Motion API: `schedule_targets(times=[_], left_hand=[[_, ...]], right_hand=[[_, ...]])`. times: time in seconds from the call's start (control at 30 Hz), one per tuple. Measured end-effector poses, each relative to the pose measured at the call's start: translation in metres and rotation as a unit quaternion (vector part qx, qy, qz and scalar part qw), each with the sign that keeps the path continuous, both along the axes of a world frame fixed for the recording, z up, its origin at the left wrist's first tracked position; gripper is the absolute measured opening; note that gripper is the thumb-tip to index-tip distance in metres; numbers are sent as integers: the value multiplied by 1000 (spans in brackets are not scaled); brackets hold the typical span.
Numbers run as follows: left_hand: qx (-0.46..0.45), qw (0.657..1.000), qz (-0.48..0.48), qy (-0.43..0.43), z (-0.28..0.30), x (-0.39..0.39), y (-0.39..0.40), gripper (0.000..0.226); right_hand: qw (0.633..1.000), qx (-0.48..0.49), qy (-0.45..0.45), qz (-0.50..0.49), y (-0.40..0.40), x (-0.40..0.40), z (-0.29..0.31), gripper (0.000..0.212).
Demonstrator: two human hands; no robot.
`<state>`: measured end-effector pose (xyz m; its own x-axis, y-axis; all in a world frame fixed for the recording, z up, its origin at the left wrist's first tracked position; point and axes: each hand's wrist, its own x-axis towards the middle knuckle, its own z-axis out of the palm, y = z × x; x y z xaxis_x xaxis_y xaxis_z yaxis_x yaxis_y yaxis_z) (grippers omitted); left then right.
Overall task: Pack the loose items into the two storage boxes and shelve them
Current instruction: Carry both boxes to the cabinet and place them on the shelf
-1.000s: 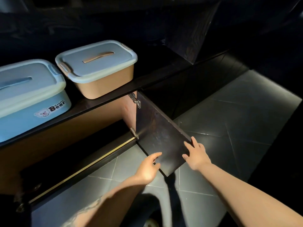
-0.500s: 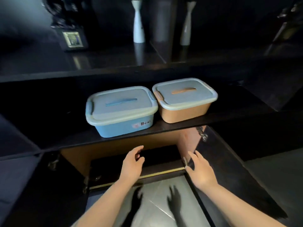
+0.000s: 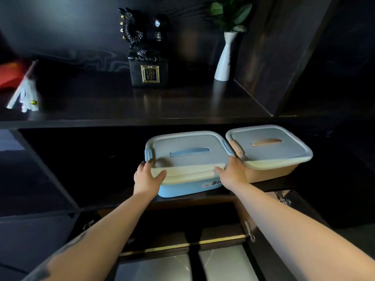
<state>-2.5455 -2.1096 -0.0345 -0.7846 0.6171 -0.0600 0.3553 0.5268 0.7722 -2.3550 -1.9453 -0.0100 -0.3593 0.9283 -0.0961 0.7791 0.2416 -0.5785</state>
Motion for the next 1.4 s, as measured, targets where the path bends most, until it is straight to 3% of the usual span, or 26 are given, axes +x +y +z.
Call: schedule_targets(times=[0.07, 0.13, 0.23, 0.33, 0.43, 0.6, 0.67, 0.83, 0.93, 1.13, 1.4], left_hand=[[25, 998, -18, -62, -10, -2, 7, 66], [62, 992, -24, -105, -18, -4, 13, 68], [91, 990, -20, -110, -23, -15, 16, 68], [108, 989, 18, -98, -25, -37, 14, 70], [105, 977, 92, -159, -22, -54, 20, 76], [147, 960, 177, -162, -31, -65, 39, 64], [166, 954, 190, -162, -33, -60, 38, 65], [136, 963, 200, -118, -28, -31, 8, 58], [192, 949, 201, -148, -25, 0, -27, 41], [312, 875, 252, -271, -24, 66, -117, 53], [315, 853, 299, -288, -85, 102, -215, 56]], right_hand=[[1000, -7, -9, -28, 3, 1, -4, 65], [997, -33, 40, -50, 3, 1, -6, 65], [990, -18, 119, -74, -13, -2, -11, 72], [988, -3, 133, -79, -32, -1, -21, 88], [991, -51, 113, -42, -12, 1, -26, 105], [983, -121, 138, -11, 43, -14, -33, 101], [969, -143, 197, -31, 52, -20, -40, 101], [935, -186, 298, -40, 48, -15, -51, 67], [931, -195, 309, -25, 22, 3, -50, 75], [904, -199, 377, -24, -73, 54, -56, 71], [911, -213, 352, -27, -161, 85, -115, 73]])
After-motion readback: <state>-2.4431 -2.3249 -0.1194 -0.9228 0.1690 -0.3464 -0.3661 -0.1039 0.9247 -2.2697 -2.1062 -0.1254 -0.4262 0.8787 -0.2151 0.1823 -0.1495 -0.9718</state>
